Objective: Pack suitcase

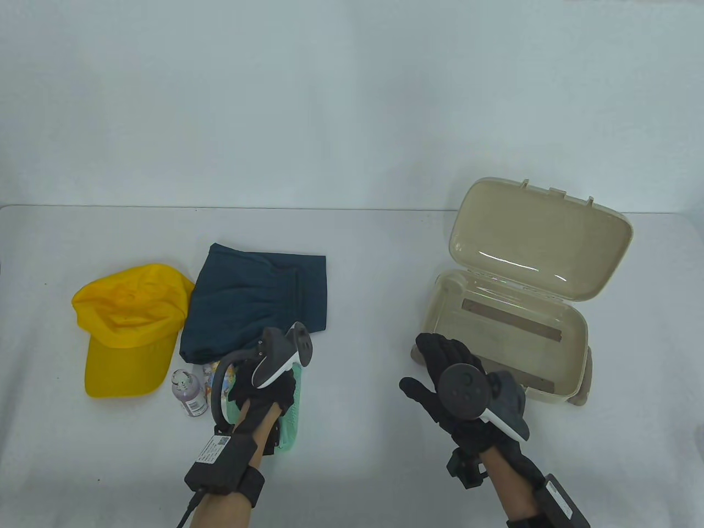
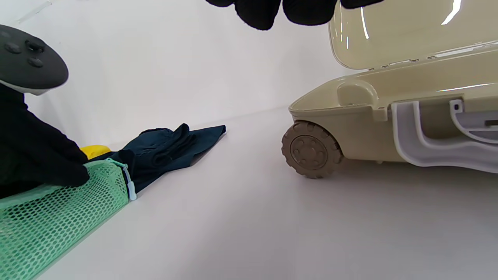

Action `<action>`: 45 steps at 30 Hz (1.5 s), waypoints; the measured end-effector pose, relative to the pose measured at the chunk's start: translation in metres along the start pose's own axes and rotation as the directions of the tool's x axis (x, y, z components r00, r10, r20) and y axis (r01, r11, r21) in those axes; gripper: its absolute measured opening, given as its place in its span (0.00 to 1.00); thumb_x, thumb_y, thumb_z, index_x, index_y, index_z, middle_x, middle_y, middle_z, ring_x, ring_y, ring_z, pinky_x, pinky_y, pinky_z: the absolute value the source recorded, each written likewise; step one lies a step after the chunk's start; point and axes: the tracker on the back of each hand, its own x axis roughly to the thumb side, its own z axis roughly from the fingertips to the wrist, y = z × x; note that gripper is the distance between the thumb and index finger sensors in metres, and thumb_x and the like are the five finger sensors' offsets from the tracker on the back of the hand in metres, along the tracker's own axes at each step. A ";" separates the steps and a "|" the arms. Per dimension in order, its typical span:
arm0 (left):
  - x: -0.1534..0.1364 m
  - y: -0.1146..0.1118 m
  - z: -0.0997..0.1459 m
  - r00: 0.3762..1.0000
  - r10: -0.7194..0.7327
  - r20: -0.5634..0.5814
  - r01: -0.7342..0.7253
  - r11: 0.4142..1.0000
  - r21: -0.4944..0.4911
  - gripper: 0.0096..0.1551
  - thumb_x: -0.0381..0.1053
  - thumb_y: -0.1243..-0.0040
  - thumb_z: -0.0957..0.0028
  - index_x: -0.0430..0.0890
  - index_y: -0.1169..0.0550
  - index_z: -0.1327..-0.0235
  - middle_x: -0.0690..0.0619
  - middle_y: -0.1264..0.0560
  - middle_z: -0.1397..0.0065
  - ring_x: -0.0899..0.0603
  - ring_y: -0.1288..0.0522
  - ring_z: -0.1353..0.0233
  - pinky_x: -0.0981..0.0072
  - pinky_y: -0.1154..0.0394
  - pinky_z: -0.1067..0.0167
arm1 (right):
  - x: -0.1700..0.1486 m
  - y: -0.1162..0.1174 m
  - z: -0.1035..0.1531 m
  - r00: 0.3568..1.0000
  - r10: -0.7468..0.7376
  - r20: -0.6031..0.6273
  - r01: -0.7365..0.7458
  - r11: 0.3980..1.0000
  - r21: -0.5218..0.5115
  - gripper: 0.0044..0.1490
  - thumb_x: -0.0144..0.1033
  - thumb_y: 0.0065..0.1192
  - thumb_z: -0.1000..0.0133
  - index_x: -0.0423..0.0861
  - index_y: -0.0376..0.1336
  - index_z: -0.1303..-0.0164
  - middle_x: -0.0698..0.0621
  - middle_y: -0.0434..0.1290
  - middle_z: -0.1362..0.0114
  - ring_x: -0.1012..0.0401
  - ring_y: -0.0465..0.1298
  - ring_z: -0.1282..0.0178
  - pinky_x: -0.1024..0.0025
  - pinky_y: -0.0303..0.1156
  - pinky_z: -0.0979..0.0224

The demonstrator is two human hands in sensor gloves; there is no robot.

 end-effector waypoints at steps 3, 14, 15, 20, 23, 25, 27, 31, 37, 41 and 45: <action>-0.013 0.011 0.007 0.987 0.157 0.043 -0.156 0.988 -0.022 0.26 0.54 0.44 0.42 0.40 0.21 0.40 0.51 0.14 0.48 0.47 0.11 0.58 0.65 0.15 0.60 | 0.001 0.000 -0.001 1.000 0.003 0.006 -0.003 1.000 -0.002 0.55 0.70 0.39 0.46 0.49 0.42 0.14 0.47 0.53 0.10 0.41 0.56 0.12 0.40 0.54 0.18; -0.032 0.051 0.066 0.771 0.525 0.360 -0.553 0.833 -0.030 0.25 0.54 0.46 0.41 0.40 0.22 0.39 0.51 0.14 0.49 0.47 0.12 0.58 0.65 0.16 0.60 | 0.037 -0.025 -0.007 0.989 -0.122 0.083 0.124 0.992 -0.021 0.49 0.68 0.42 0.45 0.49 0.52 0.19 0.48 0.66 0.18 0.48 0.70 0.22 0.46 0.65 0.22; -0.028 0.053 0.072 0.756 0.527 0.388 -0.561 0.827 -0.031 0.25 0.54 0.46 0.41 0.40 0.21 0.40 0.51 0.14 0.49 0.47 0.12 0.59 0.65 0.15 0.60 | 0.042 -0.024 -0.009 0.988 -0.129 0.085 0.130 0.991 -0.013 0.48 0.68 0.42 0.45 0.49 0.54 0.20 0.48 0.67 0.20 0.49 0.72 0.24 0.47 0.67 0.23; -0.004 0.051 0.093 0.706 0.498 0.503 -0.554 0.831 -0.046 0.25 0.54 0.46 0.41 0.40 0.21 0.40 0.52 0.14 0.49 0.47 0.11 0.59 0.65 0.15 0.60 | 0.059 -0.015 -0.021 0.969 -0.231 0.083 0.230 0.973 0.016 0.46 0.67 0.43 0.45 0.49 0.56 0.22 0.49 0.71 0.24 0.51 0.75 0.28 0.49 0.69 0.26; 0.008 0.046 0.099 0.659 0.505 0.557 -0.565 0.822 -0.077 0.26 0.54 0.47 0.41 0.40 0.22 0.39 0.52 0.15 0.48 0.47 0.11 0.58 0.65 0.15 0.59 | 0.064 -0.009 -0.024 0.961 -0.269 0.071 0.268 0.963 0.021 0.43 0.64 0.46 0.44 0.48 0.59 0.24 0.50 0.73 0.28 0.53 0.77 0.32 0.51 0.71 0.28; 0.015 0.041 0.100 0.611 0.528 0.590 -0.572 0.810 -0.133 0.26 0.53 0.48 0.40 0.40 0.23 0.38 0.51 0.15 0.47 0.47 0.12 0.56 0.65 0.16 0.58 | 0.064 -0.005 -0.023 0.962 -0.267 0.059 0.267 0.964 -0.001 0.41 0.61 0.49 0.43 0.48 0.60 0.26 0.52 0.75 0.31 0.55 0.79 0.36 0.53 0.73 0.29; 0.018 0.038 0.099 0.597 0.532 0.600 -0.560 0.812 -0.164 0.25 0.53 0.49 0.40 0.41 0.24 0.37 0.51 0.16 0.45 0.47 0.12 0.54 0.64 0.16 0.56 | 0.062 -0.005 -0.022 0.959 -0.277 0.054 0.278 0.961 -0.009 0.37 0.58 0.52 0.42 0.47 0.61 0.28 0.54 0.77 0.35 0.57 0.80 0.39 0.55 0.74 0.31; 0.019 0.035 0.096 0.616 0.490 0.617 -0.515 0.843 -0.156 0.27 0.54 0.49 0.40 0.41 0.25 0.34 0.50 0.17 0.41 0.45 0.13 0.50 0.61 0.17 0.52 | 0.058 -0.005 -0.023 0.951 -0.306 0.043 0.307 0.951 -0.039 0.31 0.52 0.56 0.43 0.49 0.65 0.33 0.56 0.79 0.41 0.61 0.81 0.44 0.57 0.76 0.33; 0.005 0.039 0.096 0.717 0.345 0.606 -0.486 0.871 0.079 0.33 0.58 0.48 0.42 0.47 0.32 0.25 0.48 0.23 0.29 0.42 0.17 0.38 0.57 0.19 0.45 | 0.060 -0.001 -0.024 0.986 -0.150 0.069 0.154 0.986 -0.065 0.29 0.51 0.59 0.45 0.51 0.67 0.36 0.57 0.80 0.42 0.61 0.81 0.44 0.57 0.76 0.32; 0.004 0.038 0.101 0.736 0.167 0.656 -0.396 0.892 0.218 0.39 0.59 0.43 0.46 0.58 0.40 0.20 0.48 0.35 0.17 0.43 0.24 0.26 0.53 0.24 0.35 | 0.071 0.002 -0.021 0.991 -0.061 0.122 0.069 0.995 -0.065 0.28 0.51 0.60 0.46 0.53 0.68 0.37 0.58 0.80 0.41 0.60 0.81 0.41 0.56 0.75 0.31; 0.015 0.033 0.104 0.729 0.040 0.683 -0.306 0.912 0.272 0.41 0.59 0.40 0.48 0.61 0.40 0.20 0.49 0.38 0.15 0.43 0.26 0.24 0.52 0.25 0.33 | 0.081 0.003 -0.018 0.982 -0.018 0.190 0.028 0.998 -0.049 0.28 0.51 0.61 0.46 0.53 0.68 0.37 0.59 0.80 0.41 0.60 0.81 0.40 0.56 0.75 0.30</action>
